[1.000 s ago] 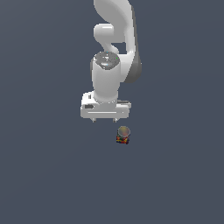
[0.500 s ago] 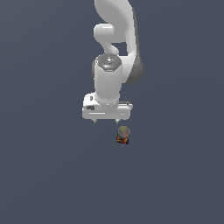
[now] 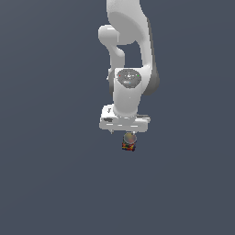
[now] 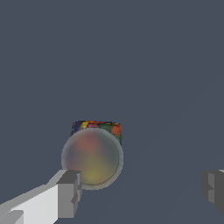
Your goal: Pick up the object and move it to a goal position.
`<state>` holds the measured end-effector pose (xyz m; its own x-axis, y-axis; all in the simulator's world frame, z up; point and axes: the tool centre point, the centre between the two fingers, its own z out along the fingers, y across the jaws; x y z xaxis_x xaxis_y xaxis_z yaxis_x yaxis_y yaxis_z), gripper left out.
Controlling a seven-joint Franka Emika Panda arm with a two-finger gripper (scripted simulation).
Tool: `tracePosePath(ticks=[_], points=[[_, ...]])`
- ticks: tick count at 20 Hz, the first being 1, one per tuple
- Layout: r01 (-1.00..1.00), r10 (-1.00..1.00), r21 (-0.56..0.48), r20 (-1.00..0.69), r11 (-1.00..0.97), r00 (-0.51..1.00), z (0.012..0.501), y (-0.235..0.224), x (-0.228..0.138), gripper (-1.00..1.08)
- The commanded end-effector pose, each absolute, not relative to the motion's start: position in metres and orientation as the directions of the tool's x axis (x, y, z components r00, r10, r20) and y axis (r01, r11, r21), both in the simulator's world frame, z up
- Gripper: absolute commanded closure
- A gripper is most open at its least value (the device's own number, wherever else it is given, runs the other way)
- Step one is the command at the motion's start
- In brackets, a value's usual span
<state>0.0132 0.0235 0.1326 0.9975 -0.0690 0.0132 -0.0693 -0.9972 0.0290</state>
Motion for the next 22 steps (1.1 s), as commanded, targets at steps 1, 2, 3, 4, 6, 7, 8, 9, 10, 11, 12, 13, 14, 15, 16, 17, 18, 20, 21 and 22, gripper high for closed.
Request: tracePosePath(ticks=[1, 2, 3, 4, 6, 7, 8, 9, 10, 11, 12, 13, 14, 15, 16, 17, 18, 20, 21, 22], points=[[-0.098, -0.098, 0.018, 0.009, -0.995, 0.995, 0.124, 0.038, 0.014, -0.92], [-0.107, -0.107, 0.014, 0.008, -0.994, 0.994, 0.121, 0.042, 0.014, -0.92], [-0.115, -0.115, 0.011, 0.006, -0.993, 0.993, 0.118, 0.047, 0.014, -0.92], [-0.122, -0.122, 0.009, 0.005, -0.992, 0.992, 0.116, 0.050, 0.014, -0.92], [-0.134, -0.134, 0.004, 0.003, -0.991, 0.991, 0.112, 0.056, 0.014, -0.92], [-0.138, -0.138, 0.003, 0.002, -0.990, 0.990, 0.111, 0.058, 0.014, -0.92], [-0.142, -0.142, 0.002, 0.001, -0.990, 0.990, 0.109, 0.060, 0.014, -0.92], [-0.144, -0.144, 0.001, 0.000, -0.990, 0.990, 0.109, 0.061, 0.014, -0.92], [-0.145, -0.145, 0.000, 0.000, -0.989, 0.989, 0.108, 0.062, 0.014, -0.92], [-0.146, -0.146, 0.000, 0.000, -0.989, 0.989, 0.108, 0.062, 0.014, -0.92], [-0.142, -0.142, 0.001, 0.000, -0.990, 0.990, 0.109, 0.061, 0.014, -0.92], [-0.142, -0.142, 0.001, 0.000, -0.990, 0.990, 0.108, 0.061, 0.014, -0.92], [-0.142, -0.142, 0.001, 0.000, -0.990, 0.990, 0.107, 0.061, 0.014, -0.92], [-0.142, -0.142, 0.001, 0.000, -0.990, 0.990, 0.105, 0.061, 0.014, -0.92], [-0.142, -0.142, 0.001, 0.000, -0.990, 0.990, 0.102, 0.061, 0.014, -0.92], [-0.143, -0.143, 0.001, 0.000, -0.990, 0.990, 0.099, 0.061, 0.014, -0.92], [-0.143, -0.143, 0.001, 0.000, -0.990, 0.990, 0.094, 0.062, 0.014, -0.92], [-0.144, -0.144, 0.001, 0.000, -0.990, 0.990, 0.083, 0.062, 0.013, -0.92], [-0.144, -0.144, 0.000, 0.000, -0.990, 0.990, 0.077, 0.062, 0.013, -0.92], [-0.145, -0.145, 0.000, 0.000, -0.989, 0.989, 0.072, 0.062, 0.013, -0.92]])
